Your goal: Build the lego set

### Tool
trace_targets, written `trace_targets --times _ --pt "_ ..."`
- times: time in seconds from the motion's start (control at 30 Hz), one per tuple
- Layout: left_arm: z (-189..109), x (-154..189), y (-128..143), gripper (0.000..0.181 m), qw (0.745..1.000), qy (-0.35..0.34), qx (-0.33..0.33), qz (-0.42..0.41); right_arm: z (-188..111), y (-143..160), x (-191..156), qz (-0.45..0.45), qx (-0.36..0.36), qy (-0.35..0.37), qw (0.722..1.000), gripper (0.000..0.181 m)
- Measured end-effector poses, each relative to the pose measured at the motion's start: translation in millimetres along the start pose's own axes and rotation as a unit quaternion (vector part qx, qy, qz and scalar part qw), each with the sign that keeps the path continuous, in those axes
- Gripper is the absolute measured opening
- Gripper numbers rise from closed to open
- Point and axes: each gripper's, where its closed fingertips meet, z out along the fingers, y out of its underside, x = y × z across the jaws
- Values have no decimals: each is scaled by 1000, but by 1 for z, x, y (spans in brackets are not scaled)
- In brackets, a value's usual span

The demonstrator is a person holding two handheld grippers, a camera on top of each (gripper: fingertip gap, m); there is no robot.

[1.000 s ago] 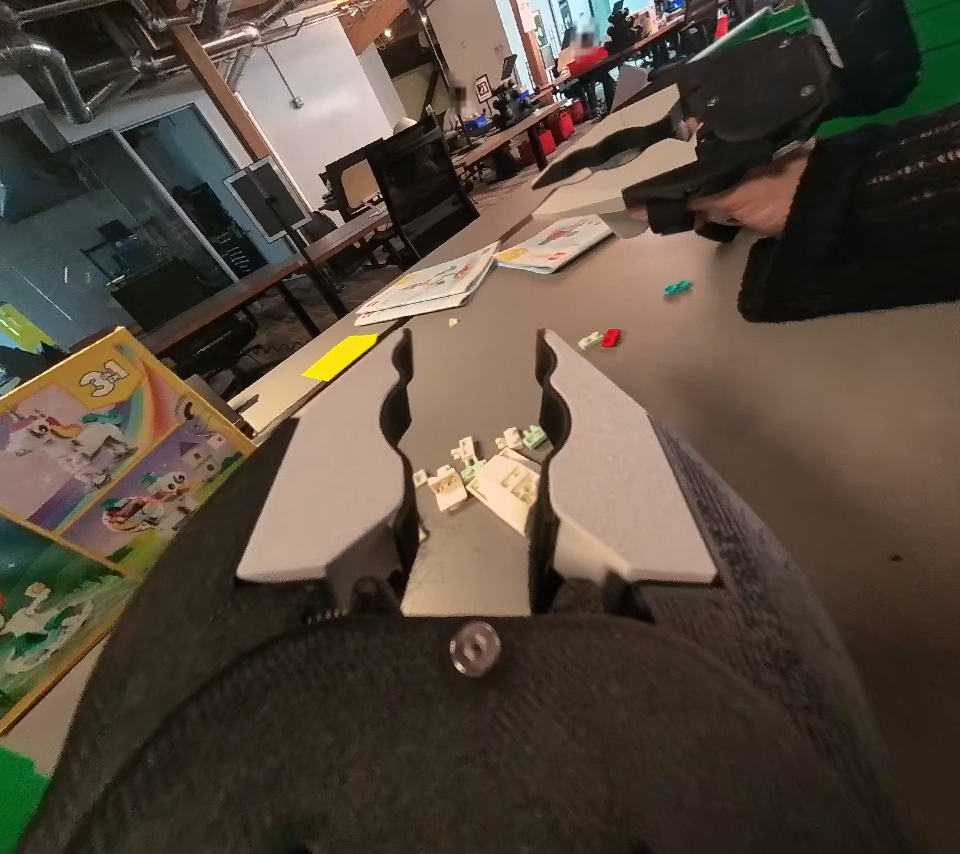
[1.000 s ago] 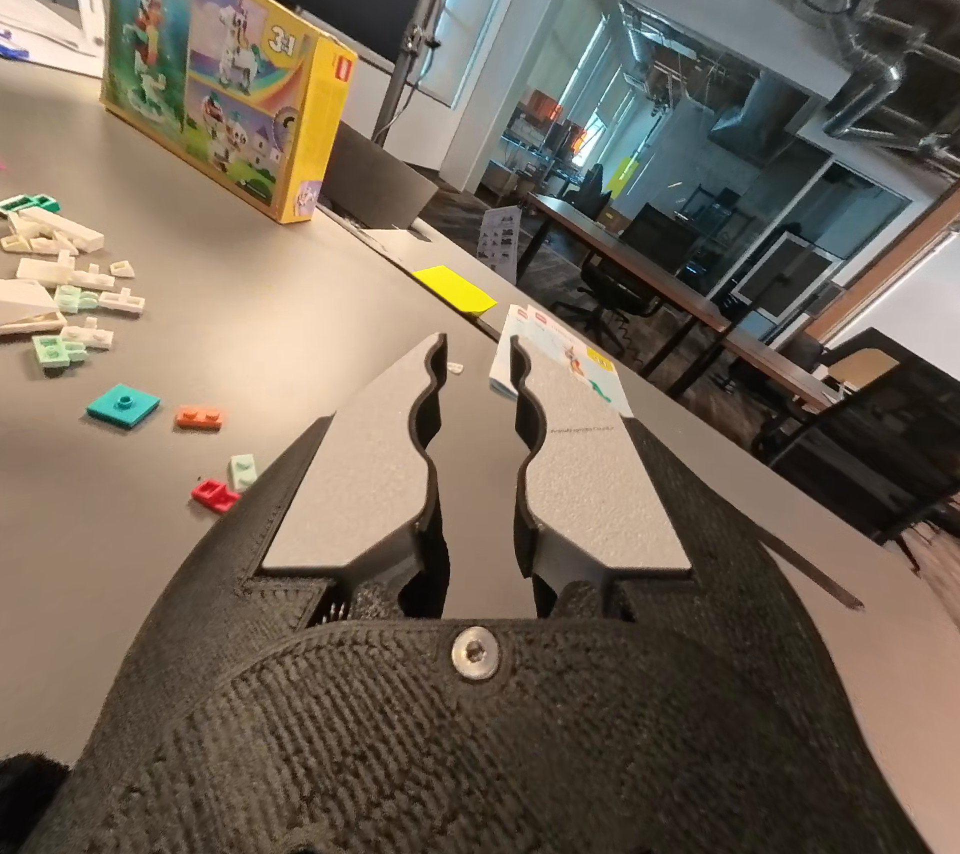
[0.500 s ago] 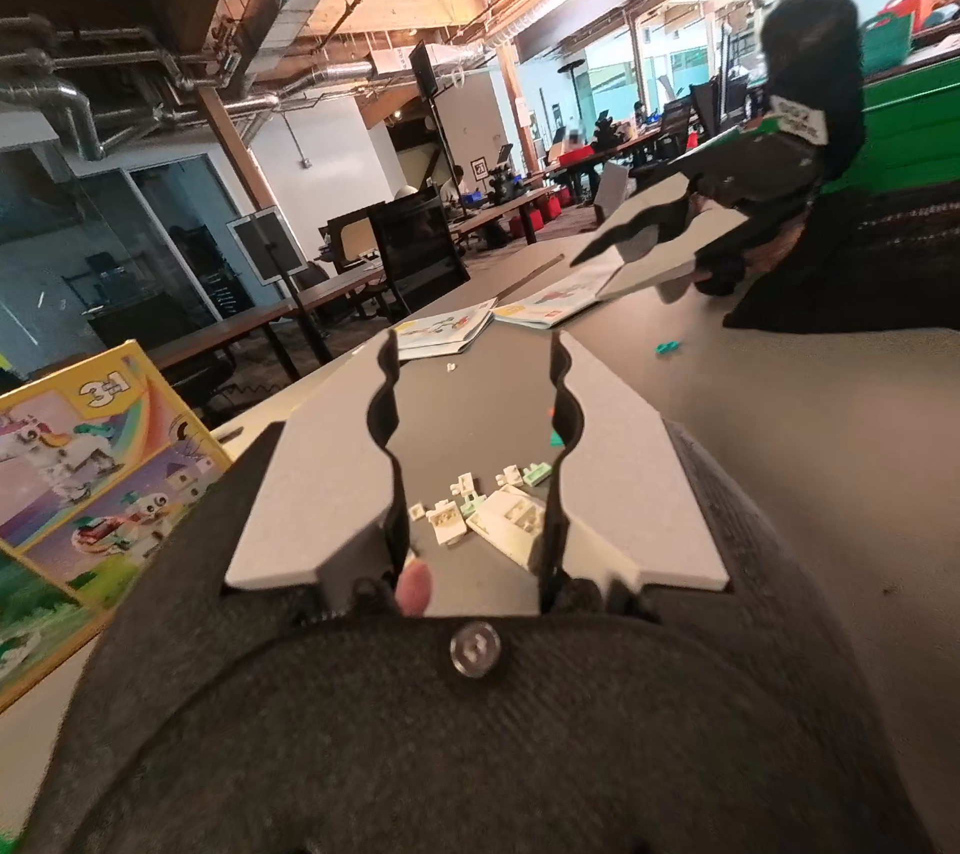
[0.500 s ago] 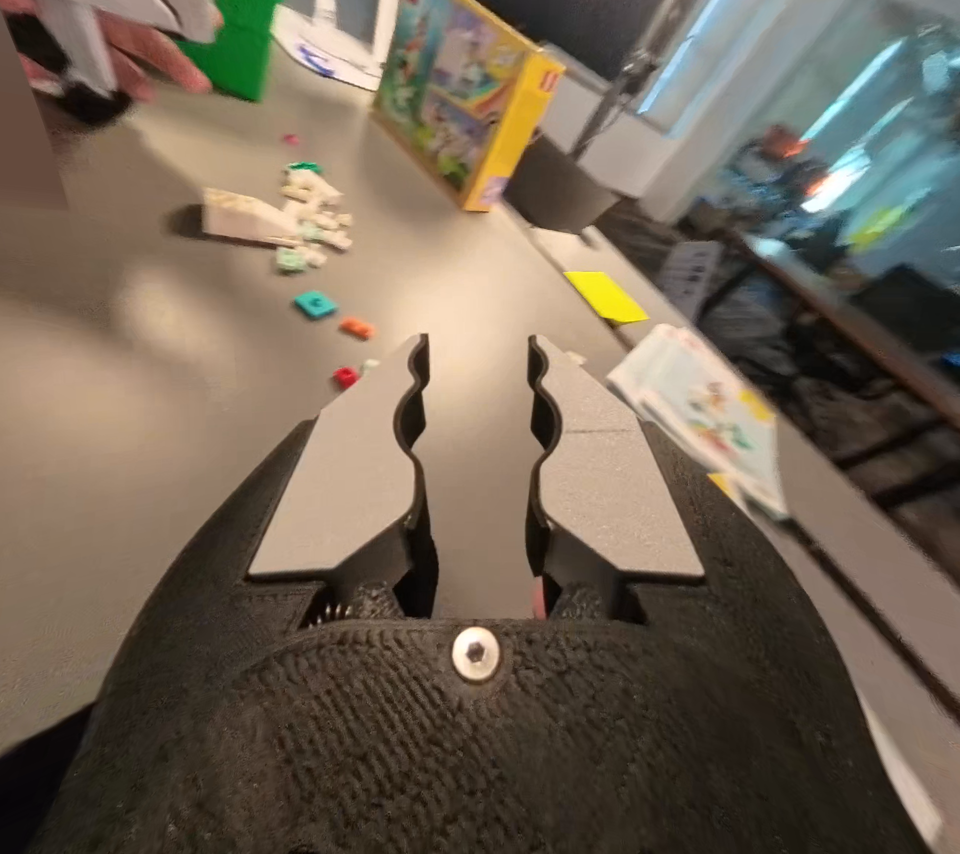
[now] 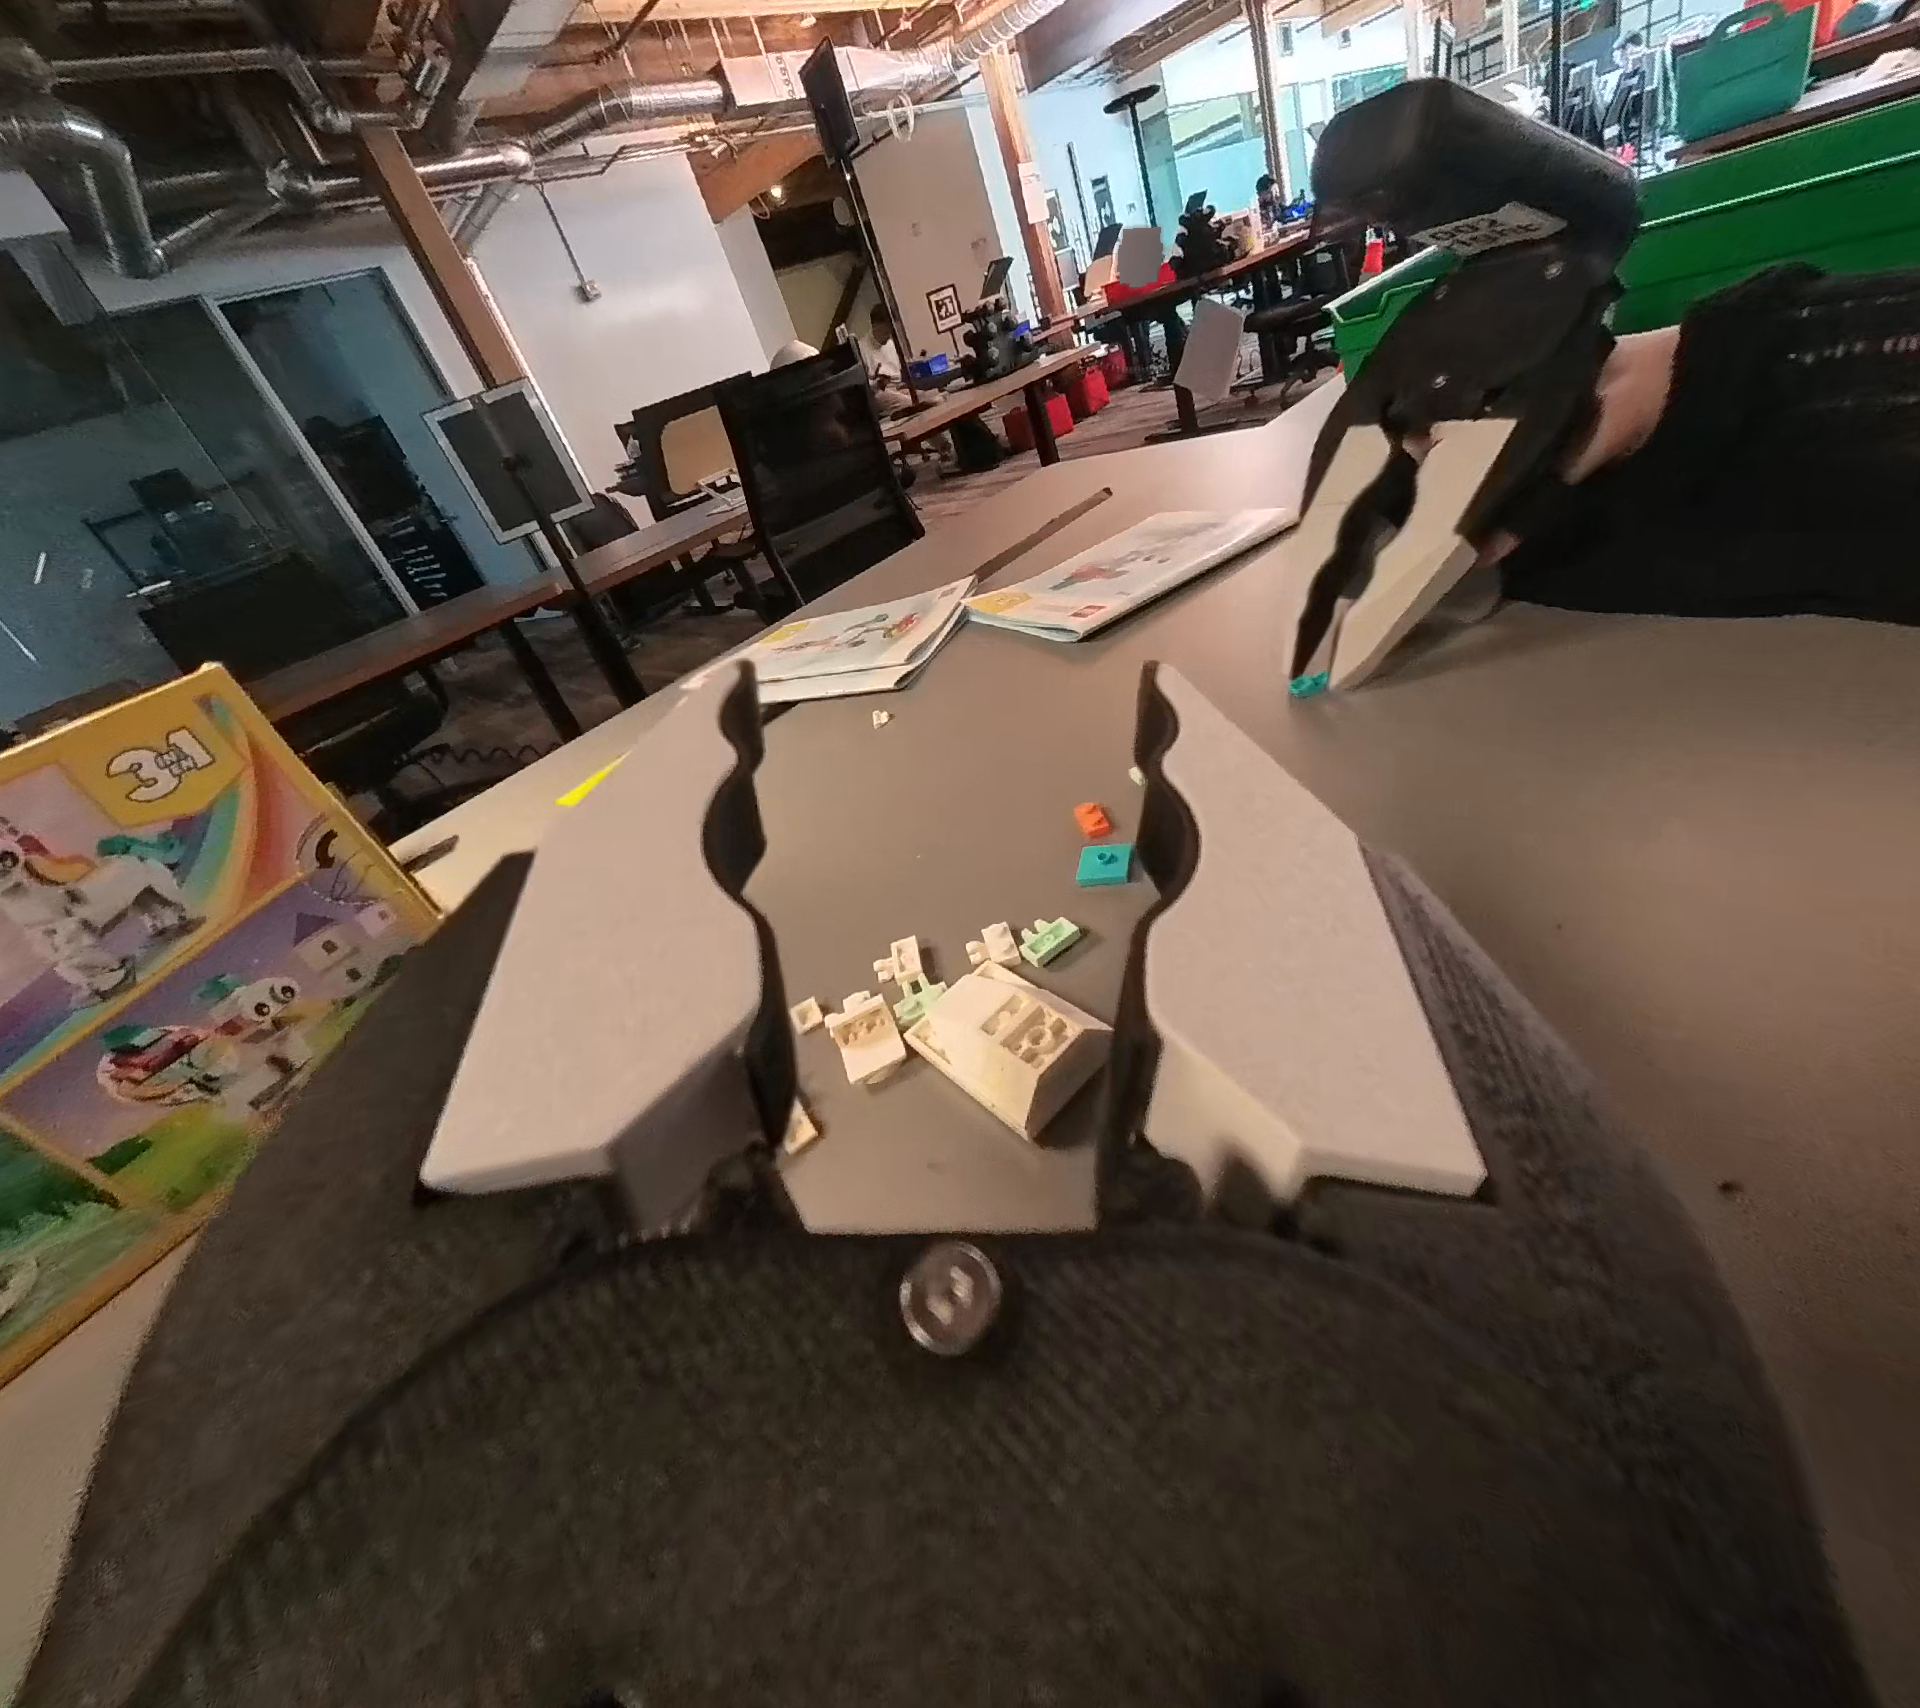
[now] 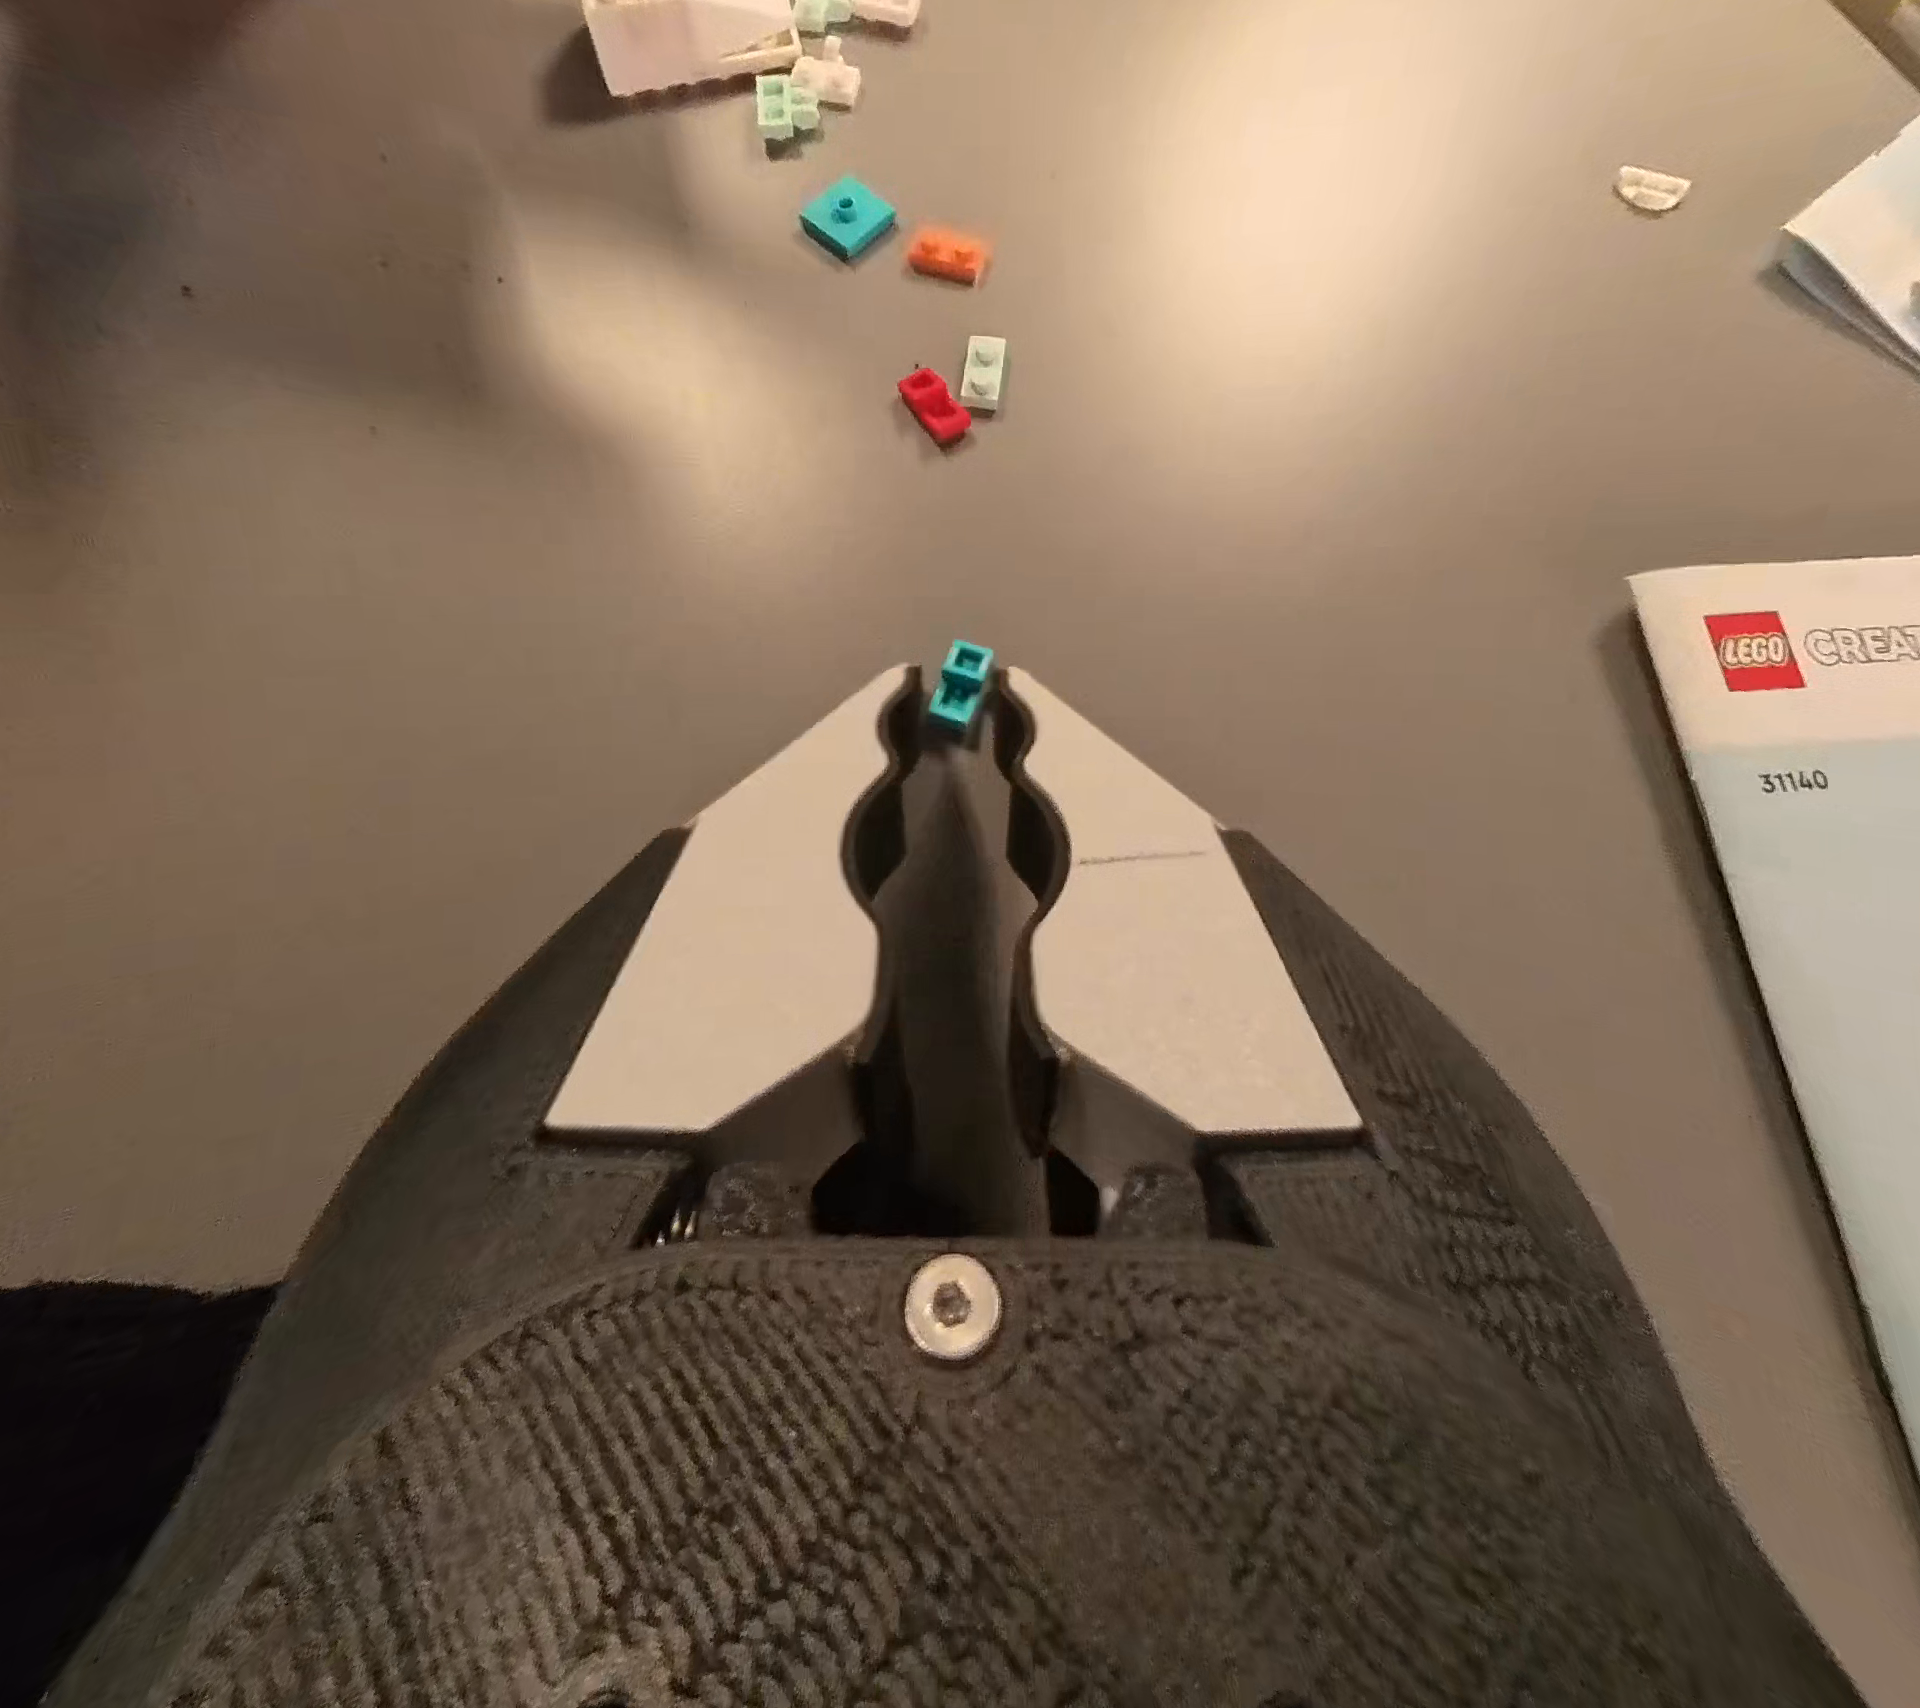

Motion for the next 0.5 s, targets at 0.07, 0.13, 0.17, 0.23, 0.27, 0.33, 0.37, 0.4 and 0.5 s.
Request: trace_targets --times 0.07,0.13,0.17,0.23,0.27,0.33,0.37,0.4,0.5 --pt "0 3 1 65 1000 7 -4 1 1 -1 0 5 0 1 1000 6" --pt "-1 10 1 49 999 30 -10 2 7 -6 -2 -4 0 2 1000 6" --pt "-1 16 2 41 999 47 -13 3 11 -11 -6 -22 2 2 1000 6" --pt "-1 26 3 31 997 77 -20 7 24 -30 -16 -76 28 5 997 6" --pt "-1 29 4 30 996 85 -26 7 31 -44 -23 -111 50 12 993 6" --pt "0 31 10 30 994 94 -52 -2 43 -71 -37 -185 97 36 977 6" --pt "1 30 15 30 993 95 -74 -16 49 -84 -46 -218 121 47 967 6" --pt "1 30 21 31 989 99 -100 -36 55 -95 -56 -247 145 53 956 6" --pt "0 33 35 34 972 133 -157 -115 66 -120 -87 -318 207 62 923 6"
